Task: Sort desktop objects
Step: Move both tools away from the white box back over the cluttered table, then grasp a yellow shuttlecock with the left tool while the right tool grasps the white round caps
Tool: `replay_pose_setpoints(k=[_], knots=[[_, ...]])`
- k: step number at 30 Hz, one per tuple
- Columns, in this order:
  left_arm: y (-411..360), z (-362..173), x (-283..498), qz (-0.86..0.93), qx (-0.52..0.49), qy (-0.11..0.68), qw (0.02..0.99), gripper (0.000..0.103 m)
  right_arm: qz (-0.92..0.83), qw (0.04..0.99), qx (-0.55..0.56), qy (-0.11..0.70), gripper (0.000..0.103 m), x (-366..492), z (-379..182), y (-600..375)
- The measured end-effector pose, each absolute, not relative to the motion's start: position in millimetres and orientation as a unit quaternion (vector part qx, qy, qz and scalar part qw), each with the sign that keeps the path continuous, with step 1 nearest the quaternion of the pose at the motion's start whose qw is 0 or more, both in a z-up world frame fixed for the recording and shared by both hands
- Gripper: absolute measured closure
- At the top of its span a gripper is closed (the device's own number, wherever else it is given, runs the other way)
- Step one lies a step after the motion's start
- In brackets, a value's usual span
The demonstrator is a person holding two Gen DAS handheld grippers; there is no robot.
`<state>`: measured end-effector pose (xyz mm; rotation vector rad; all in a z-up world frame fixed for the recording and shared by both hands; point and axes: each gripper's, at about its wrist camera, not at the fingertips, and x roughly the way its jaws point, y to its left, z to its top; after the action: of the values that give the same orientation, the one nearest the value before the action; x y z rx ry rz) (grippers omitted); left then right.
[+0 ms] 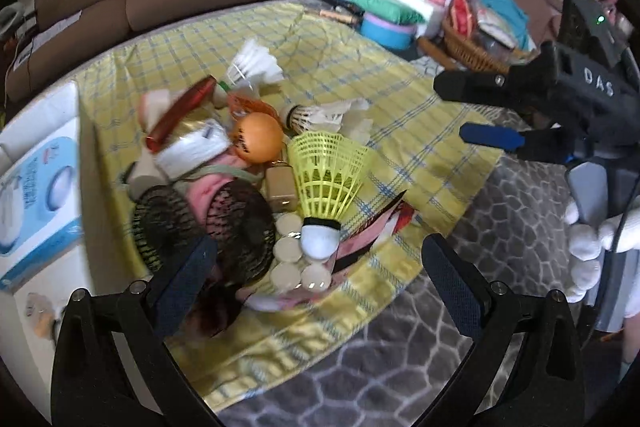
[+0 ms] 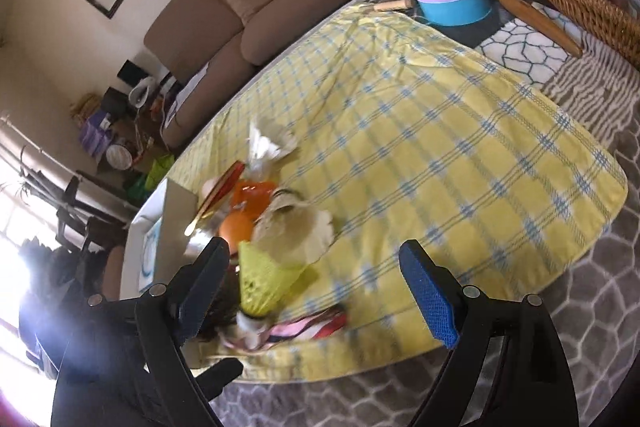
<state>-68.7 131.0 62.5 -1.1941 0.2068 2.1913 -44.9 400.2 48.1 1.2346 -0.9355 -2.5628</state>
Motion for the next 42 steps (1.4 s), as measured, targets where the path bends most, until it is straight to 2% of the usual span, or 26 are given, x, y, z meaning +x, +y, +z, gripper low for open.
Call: replay_pose_setpoints(k=[10, 12, 16, 29, 34, 37, 38, 39, 40, 42], knots=[[151.1, 42.0, -82.8, 0.837, -0.452, 0.066, 0.302, 0.003, -0.848, 0.101, 0.414, -0.315, 0.014, -55.6, 45.5, 398.6], [153.4, 42.8, -86.3, 0.842, -0.449, 0.065, 0.294, 0.011, -0.848, 0.102, 0.414, -0.313, 0.014, -56.2, 45.1, 398.1], [160.4, 41.5, -88.4, 0.847, -0.445, 0.083, 0.28, 0.015, -0.849, 0.1, 0.416, -0.311, 0.014, -56.5, 45.4, 398.0], [167.0, 39.2, -91.0, 0.848, -0.443, 0.099, 0.274, 0.016, -0.848, 0.104, 0.418, -0.308, 0.014, -58.2, 43.5, 395.9], [167.7, 31.1, -95.9, 0.848, -0.443, 0.118, 0.267, 0.022, -0.849, 0.104, 0.417, -0.308, 0.014, -57.5, 43.4, 395.7], [171.3, 28.0, -95.4, 0.85, -0.436, 0.14, 0.26, 0.036, -0.85, 0.106, 0.415, -0.308, 0.014, -57.0, 43.5, 394.5], [171.5, 29.1, -94.8, 0.852, -0.434, 0.142, 0.257, 0.047, -0.85, 0.106, 0.415, -0.307, 0.014, -56.3, 44.5, 393.7], [170.3, 32.1, -94.5, 0.852, -0.433, 0.139, 0.258, 0.062, -0.85, 0.107, 0.415, -0.307, 0.014, -55.9, 45.0, 393.3], [168.9, 34.2, -93.9, 0.852, -0.433, 0.133, 0.265, 0.062, -0.85, 0.109, 0.415, -0.305, 0.014, -55.0, 45.5, 392.4], [164.1, 45.2, -90.2, 0.851, -0.428, 0.113, 0.282, 0.07, -0.852, 0.109, 0.415, -0.3, 0.015, -54.7, 47.5, 392.4]])
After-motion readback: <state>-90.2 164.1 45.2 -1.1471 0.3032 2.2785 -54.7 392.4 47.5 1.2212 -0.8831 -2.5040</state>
